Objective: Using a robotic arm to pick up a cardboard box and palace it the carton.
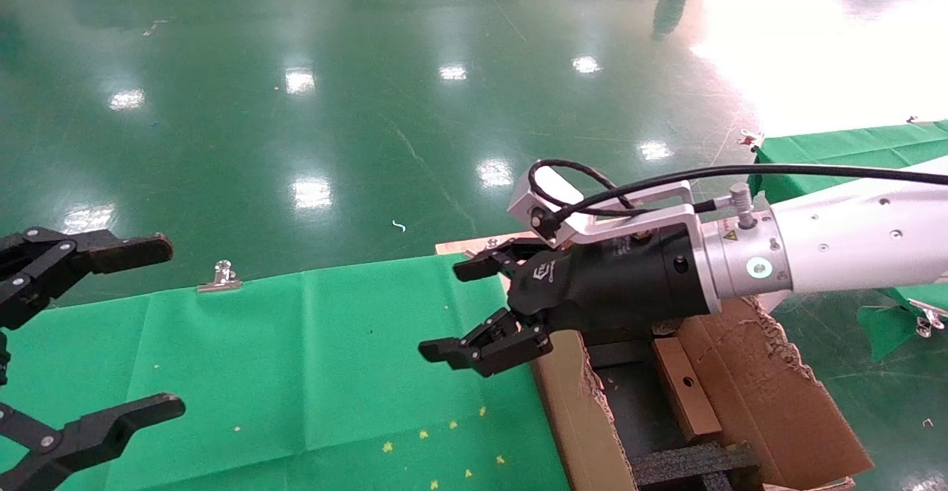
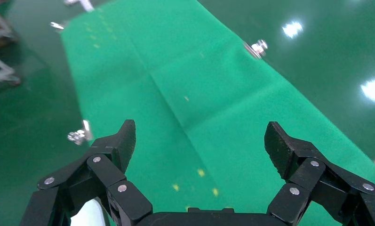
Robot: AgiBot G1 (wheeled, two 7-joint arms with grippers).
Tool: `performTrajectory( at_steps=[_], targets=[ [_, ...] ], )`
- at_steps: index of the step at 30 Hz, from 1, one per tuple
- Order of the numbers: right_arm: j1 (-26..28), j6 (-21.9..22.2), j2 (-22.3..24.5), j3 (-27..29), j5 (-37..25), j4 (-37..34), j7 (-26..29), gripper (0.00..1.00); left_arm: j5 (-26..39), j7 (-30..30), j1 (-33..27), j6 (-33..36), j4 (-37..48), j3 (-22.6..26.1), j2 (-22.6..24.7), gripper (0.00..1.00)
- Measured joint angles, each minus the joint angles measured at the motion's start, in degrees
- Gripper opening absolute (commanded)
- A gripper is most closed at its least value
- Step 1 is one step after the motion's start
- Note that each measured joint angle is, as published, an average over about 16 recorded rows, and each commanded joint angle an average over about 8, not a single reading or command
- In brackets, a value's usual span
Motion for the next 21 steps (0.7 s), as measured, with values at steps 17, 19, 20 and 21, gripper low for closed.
performTrajectory(
  at_steps=[17, 19, 20, 21],
  targets=[
    [-15.6, -10.32, -1.85, 22.18, 12.73, -1.45, -18.88, 1.0, 0.0, 0.0, 0.0, 0.0, 0.0, 0.01, 0.0, 1.0],
    [-17.26, -11.42, -2.05, 24.55, 14.09, -1.6, -20.89, 1.0, 0.0, 0.0, 0.0, 0.0, 0.0, 0.01, 0.0, 1.0],
    [-18.11, -11.98, -2.15, 25.77, 14.78, -1.68, -21.93, 1.0, -0.01, 0.0, 0.0, 0.0, 0.0, 0.01, 0.0, 1.0],
    [-18.92, -12.52, -2.24, 26.95, 15.45, -1.75, -22.9, 1.0, -0.01, 0.0, 0.0, 0.0, 0.0, 0.01, 0.0, 1.0]
  ],
)
